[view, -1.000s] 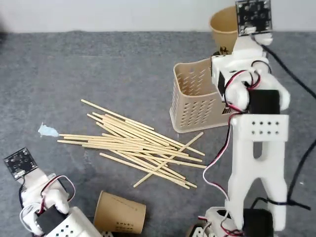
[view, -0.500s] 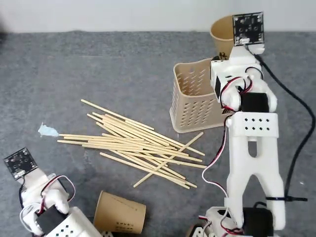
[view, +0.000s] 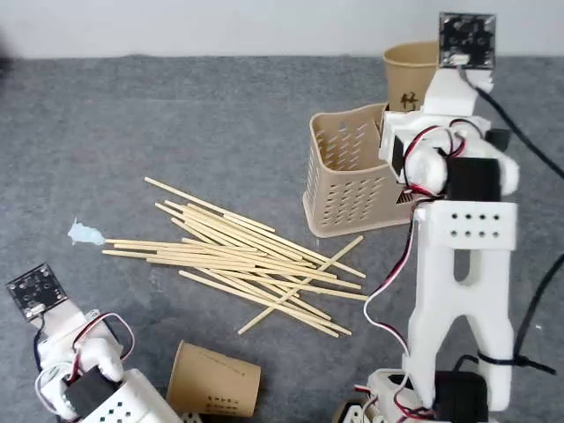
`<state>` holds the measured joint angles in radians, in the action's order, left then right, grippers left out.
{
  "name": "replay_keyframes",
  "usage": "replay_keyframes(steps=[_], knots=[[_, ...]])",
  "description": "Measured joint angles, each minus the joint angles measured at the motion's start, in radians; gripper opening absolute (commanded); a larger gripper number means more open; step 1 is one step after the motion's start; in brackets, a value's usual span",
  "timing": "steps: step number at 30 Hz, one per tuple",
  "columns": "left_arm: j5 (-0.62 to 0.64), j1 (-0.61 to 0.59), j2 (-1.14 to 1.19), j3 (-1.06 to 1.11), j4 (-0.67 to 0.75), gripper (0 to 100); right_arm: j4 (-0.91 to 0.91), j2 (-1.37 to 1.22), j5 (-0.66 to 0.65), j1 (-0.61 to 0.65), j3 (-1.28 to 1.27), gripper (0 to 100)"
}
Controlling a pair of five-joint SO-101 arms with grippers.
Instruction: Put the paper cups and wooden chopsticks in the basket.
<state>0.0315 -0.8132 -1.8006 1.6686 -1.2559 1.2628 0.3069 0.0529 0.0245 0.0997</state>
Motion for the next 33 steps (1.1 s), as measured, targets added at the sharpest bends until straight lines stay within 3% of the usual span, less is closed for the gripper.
replay_keyframes(steps=[9,16,21,26,30,33], knots=[[0.000,0.000,0.000,0.000,0.000,1,0.160,0.002,0.000,0.000,0.155,49.3],[0.000,0.000,0.000,0.000,0.000,1,0.201,0.002,0.000,-0.015,0.160,16.8],[0.000,0.000,0.000,0.000,0.000,1,0.207,0.002,0.000,-0.021,0.160,3.3],[0.000,0.000,0.000,0.000,0.000,1,0.301,0.005,-0.028,0.011,0.160,1.5],[0.000,0.000,0.000,0.000,0.000,1,0.463,0.044,-0.110,0.123,0.160,1.5],[0.000,0.000,0.000,0.000,0.000,1,0.489,0.103,-0.123,0.204,0.137,1.5]])
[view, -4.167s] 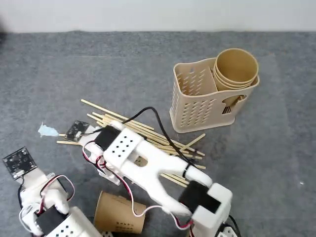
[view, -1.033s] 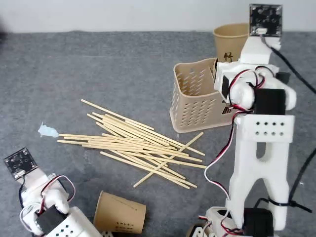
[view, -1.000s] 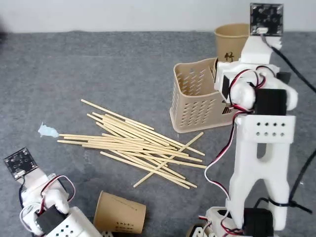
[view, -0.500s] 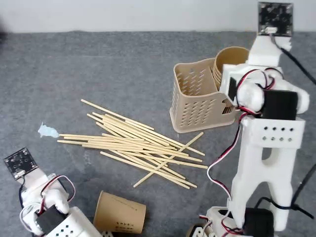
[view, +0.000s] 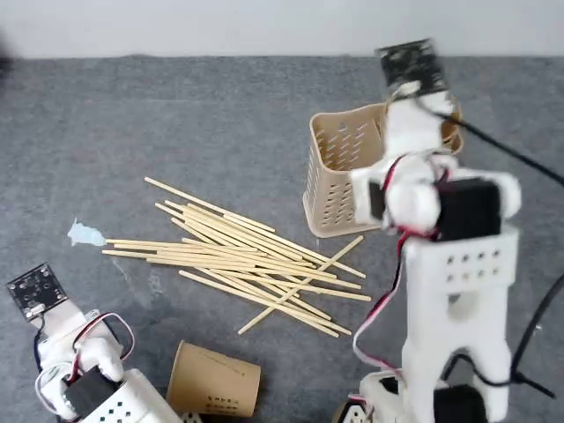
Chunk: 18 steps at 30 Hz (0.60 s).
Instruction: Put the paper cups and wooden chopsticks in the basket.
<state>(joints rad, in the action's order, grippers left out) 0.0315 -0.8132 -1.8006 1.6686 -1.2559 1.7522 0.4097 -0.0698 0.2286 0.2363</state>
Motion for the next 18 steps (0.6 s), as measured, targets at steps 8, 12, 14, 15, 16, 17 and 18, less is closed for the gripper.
replay_keyframes(steps=[8,12,14,15,16,17,18], knots=[[0.000,0.000,0.000,0.000,0.000,1,0.002,0.180,-0.006,0.204,-0.270,1.6],[0.000,0.000,0.000,0.000,0.020,1,0.002,0.281,-0.006,0.356,-0.419,2.2],[0.000,0.000,0.000,0.000,0.049,1,0.002,0.318,-0.006,0.437,-0.489,6.7],[0.000,-0.006,0.000,0.000,0.064,1,0.002,0.327,0.000,0.486,-0.523,10.6],[0.005,-0.017,0.000,0.000,0.080,1,0.002,0.330,0.015,0.531,-0.549,14.7],[0.005,-0.028,0.000,0.000,0.095,1,0.002,0.331,0.035,0.575,-0.574,18.6],[0.005,-0.038,0.000,0.000,0.109,1,0.002,0.331,0.057,0.614,-0.595,22.3]])
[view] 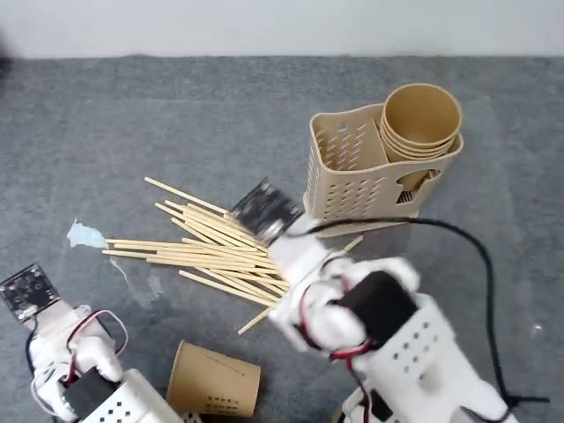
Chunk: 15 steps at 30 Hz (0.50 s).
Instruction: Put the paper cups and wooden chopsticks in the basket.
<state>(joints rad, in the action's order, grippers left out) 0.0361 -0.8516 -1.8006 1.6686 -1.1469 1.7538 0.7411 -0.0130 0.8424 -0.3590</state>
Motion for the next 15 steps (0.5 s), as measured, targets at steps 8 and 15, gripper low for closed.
replay_keyframes(steps=[8,15], knots=[[0.000,-0.038,0.000,0.008,0.021,1,-0.080,-0.031,0.091,0.273,-0.138,30.1],[0.000,-0.037,0.000,0.025,0.021,1,-0.201,-0.133,0.164,0.454,-0.161,30.2]])
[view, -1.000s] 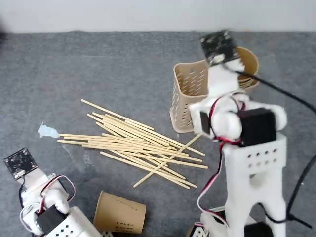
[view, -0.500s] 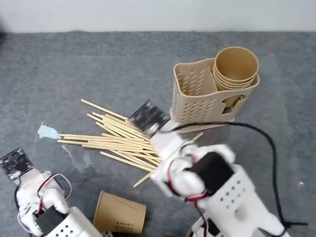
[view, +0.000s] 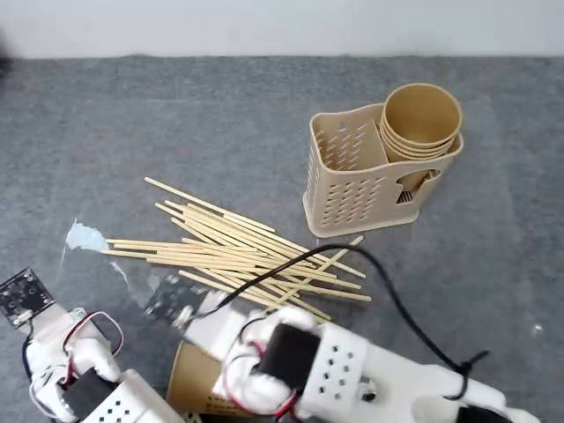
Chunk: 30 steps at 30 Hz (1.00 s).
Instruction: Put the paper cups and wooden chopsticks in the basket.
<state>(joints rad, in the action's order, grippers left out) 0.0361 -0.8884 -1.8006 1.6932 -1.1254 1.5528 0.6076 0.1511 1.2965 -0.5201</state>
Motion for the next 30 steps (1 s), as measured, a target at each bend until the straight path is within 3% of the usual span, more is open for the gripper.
replay_keyframes(steps=[5,30], knots=[[0.000,0.000,0.000,0.000,0.000,1,-0.058,-0.078,0.037,0.048,0.000,29.9],[0.000,0.000,0.000,0.000,0.000,1,-0.321,-0.126,0.040,0.018,-0.250,29.9]])
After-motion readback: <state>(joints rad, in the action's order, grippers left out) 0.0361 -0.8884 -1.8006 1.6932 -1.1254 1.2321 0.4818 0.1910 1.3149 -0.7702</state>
